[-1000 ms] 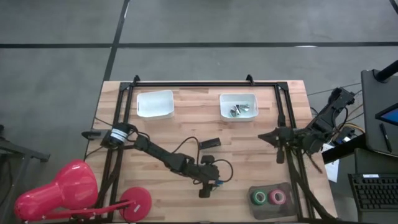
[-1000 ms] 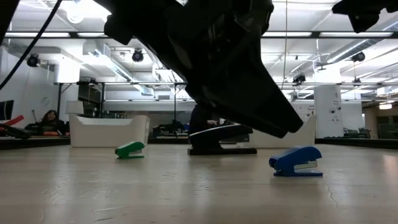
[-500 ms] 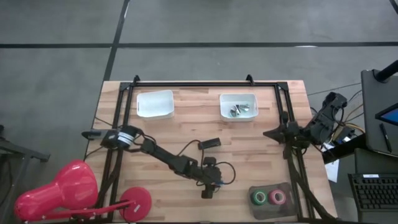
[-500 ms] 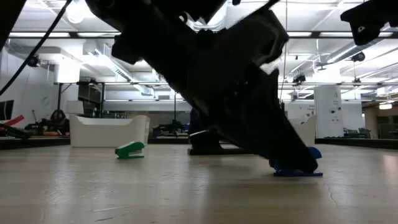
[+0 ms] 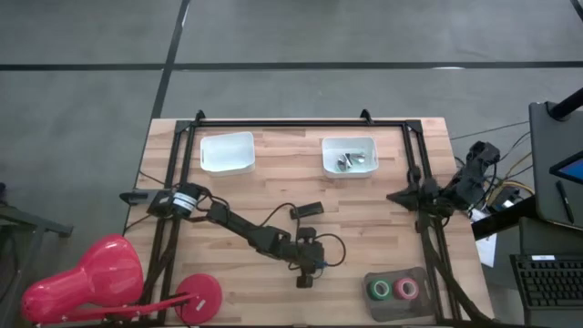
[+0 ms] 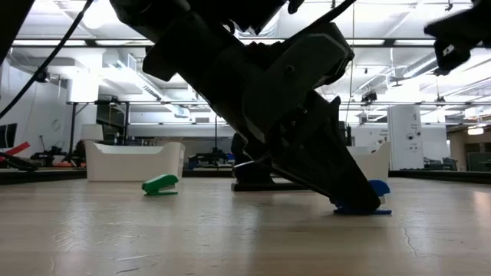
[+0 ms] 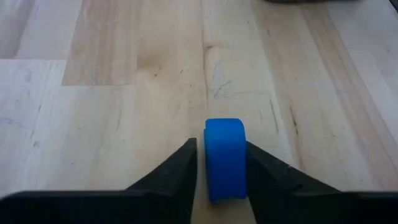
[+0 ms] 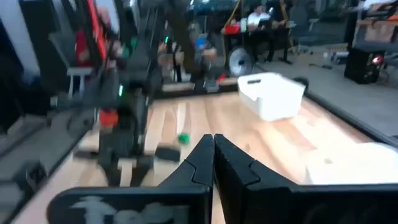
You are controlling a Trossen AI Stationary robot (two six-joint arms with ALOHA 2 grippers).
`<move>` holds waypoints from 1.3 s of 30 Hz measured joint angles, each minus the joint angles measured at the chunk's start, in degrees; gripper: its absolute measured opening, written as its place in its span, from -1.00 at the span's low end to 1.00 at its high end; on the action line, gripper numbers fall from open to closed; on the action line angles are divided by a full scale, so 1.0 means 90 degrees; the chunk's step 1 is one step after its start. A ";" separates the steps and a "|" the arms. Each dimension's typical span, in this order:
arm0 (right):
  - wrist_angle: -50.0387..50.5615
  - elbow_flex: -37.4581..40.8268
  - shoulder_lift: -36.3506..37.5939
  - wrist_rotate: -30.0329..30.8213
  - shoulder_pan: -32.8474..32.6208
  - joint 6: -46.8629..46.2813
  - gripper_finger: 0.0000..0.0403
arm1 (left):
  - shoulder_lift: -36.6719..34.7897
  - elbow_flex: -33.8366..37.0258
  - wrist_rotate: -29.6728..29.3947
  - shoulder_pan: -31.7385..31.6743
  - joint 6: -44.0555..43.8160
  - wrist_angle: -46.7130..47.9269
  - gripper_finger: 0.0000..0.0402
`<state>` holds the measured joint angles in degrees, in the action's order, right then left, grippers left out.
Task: Pick and place Stapler, Stapler remover, tape
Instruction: Put the blue stapler into the left white bin
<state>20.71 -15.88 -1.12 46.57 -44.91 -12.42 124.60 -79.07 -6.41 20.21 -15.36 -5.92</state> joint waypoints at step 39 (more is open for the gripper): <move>-0.0012 0.1054 -0.0061 -0.0513 0.0035 -0.0407 -0.96 | -0.0673 0.0036 -0.1597 -0.0086 -0.0288 0.1684 -0.63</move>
<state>20.60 -6.39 -1.67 41.95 -44.59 -16.09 118.54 -78.74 -20.78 19.44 -17.96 9.24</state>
